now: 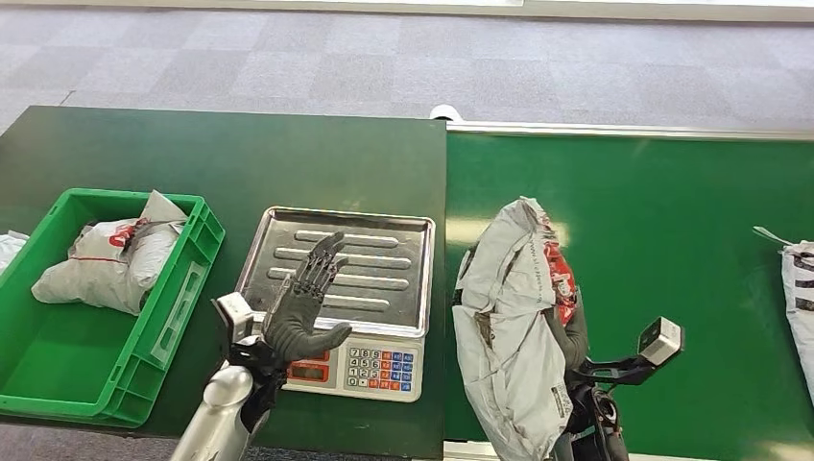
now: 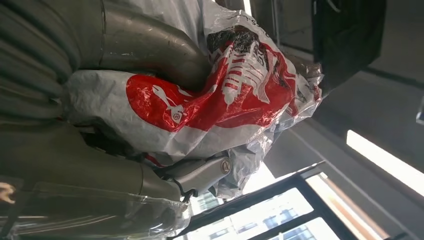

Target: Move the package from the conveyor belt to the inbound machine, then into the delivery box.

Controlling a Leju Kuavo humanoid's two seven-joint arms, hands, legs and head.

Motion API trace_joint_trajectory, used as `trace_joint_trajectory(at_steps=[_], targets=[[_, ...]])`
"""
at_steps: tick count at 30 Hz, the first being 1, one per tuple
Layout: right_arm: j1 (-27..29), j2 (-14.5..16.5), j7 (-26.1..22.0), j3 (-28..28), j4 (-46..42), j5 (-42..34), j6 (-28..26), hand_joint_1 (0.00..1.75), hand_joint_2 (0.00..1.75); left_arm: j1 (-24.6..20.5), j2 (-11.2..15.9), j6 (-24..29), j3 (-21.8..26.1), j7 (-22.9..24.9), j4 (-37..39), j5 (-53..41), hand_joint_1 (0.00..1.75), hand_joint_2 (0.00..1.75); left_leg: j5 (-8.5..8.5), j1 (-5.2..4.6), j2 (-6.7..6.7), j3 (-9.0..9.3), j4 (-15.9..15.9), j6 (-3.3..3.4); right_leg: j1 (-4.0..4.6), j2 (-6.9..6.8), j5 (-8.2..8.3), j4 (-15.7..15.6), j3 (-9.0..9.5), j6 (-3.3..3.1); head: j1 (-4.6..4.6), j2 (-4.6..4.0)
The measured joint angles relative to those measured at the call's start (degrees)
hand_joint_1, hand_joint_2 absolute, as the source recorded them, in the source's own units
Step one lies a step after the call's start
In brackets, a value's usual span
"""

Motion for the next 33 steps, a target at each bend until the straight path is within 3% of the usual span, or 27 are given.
trace_joint_trajectory(at_steps=[8, 14, 19, 25, 30, 33], targets=[[1.6, 0.1, 0.2, 1.3, -7.0, -1.6, 0.1, 1.75, 1.75, 0.0, 0.0, 1.2, 1.5, -0.6, -1.3, 2.7, 0.00, 1.75, 0.01, 0.00, 0.00, 0.01, 0.0, 0.00, 0.00, -0.01, 0.00, 0.0, 0.01, 0.00, -0.01, 0.00], [3.2, 0.2, 0.0, 2.1, -15.4, -3.3, 1.4, 1.75, 1.75, 0.6, -0.2, 5.5, 4.3, -2.4, -3.7, 8.0, 0.00, 1.75, 0.02, 0.00, -0.02, -0.01, 0.0, 0.01, 0.00, -0.04, 0.00, 0.0, 0.00, 0.00, -0.01, 0.00], [2.1, -0.7, 2.1, 3.2, -19.4, 2.6, -1.4, 1.75, 1.75, 0.8, -0.1, 8.3, 6.3, -2.8, -5.3, 10.0, 0.00, 1.75, 0.03, 0.00, -0.01, -0.01, 0.0, 0.01, 0.00, -0.04, 0.00, 0.0, 0.01, 0.00, 0.00, 0.00], [-4.7, -6.2, 0.1, 8.8, -17.2, 20.7, -12.9, 1.75, 1.75, 1.0, 0.2, 9.8, 7.7, -3.3, -6.2, 10.4, 0.00, 1.75, 0.11, -0.02, -0.05, -0.02, 0.0, 0.09, -0.01, -0.09, 0.04, 0.0, 0.07, 0.01, 0.01, 0.00], [-15.2, -10.8, -1.9, 16.2, -7.6, 26.9, -19.4, 1.75, 1.75, 1.9, 0.4, 13.7, 9.2, -4.4, -8.3, 9.9, 0.00, 1.75, 0.13, -0.02, -0.05, -0.04, 0.0, 0.08, -0.01, -0.09, 0.06, 0.0, 0.04, 0.01, 0.00, 0.00], [-22.4, -12.0, -1.9, 20.8, -1.4, 29.4, -22.5, 1.75, 1.75, 2.2, 0.4, 15.0, 10.0, -4.4, -9.2, 9.8, 0.00, 1.75, 0.14, -0.01, -0.06, -0.03, 0.0, 0.07, -0.01, -0.09, 0.06, 0.0, 0.02, 0.01, -0.02, 0.00]])
